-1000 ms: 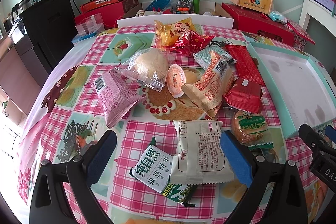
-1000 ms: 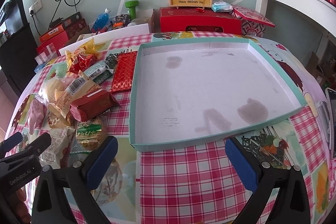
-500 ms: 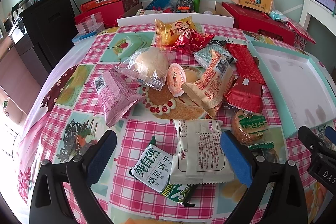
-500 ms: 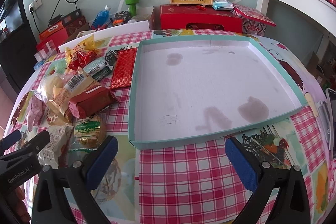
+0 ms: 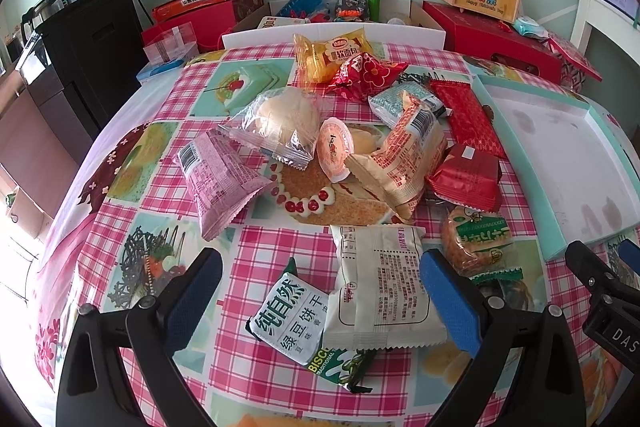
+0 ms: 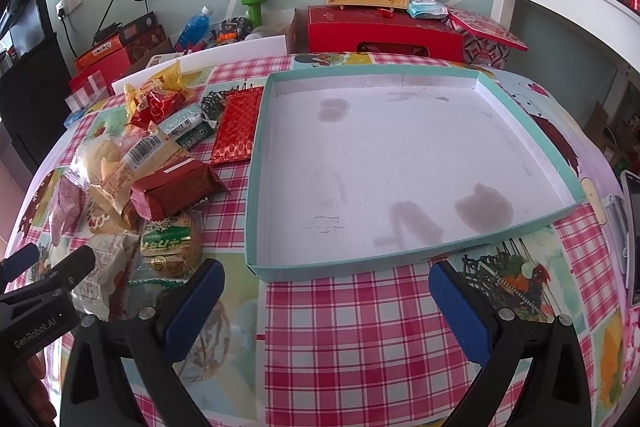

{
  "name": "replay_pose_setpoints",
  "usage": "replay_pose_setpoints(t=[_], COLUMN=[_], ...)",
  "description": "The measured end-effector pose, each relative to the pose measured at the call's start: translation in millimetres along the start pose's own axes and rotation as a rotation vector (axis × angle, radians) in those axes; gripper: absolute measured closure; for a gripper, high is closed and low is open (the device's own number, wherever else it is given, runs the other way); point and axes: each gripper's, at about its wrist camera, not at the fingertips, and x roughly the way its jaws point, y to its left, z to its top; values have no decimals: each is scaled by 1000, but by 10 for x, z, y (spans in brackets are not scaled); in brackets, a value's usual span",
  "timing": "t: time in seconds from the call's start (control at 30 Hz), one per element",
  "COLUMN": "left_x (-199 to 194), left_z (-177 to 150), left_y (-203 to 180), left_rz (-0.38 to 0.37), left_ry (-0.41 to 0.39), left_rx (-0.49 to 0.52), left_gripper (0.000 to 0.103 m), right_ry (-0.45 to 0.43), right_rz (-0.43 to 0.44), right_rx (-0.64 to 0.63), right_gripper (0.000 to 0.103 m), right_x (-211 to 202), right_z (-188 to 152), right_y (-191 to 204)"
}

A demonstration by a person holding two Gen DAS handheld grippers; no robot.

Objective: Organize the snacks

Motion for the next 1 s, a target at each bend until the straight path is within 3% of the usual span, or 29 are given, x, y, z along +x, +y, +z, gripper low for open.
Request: replay_pose_setpoints(t=[0.63,1.0], left_x=[50,121], left_z=[-15,-59], left_y=[-45,-54], left_rz=[-1,-33], left_ry=[42,96], left_rx=[16,18], left_gripper=[4,4], right_ry=[9,-71], right_rz=[1,91], right_rx=[-4,-31], right_gripper=[0,0], right_x=[9,-138], right_z=[-13,65], right_y=[5,192])
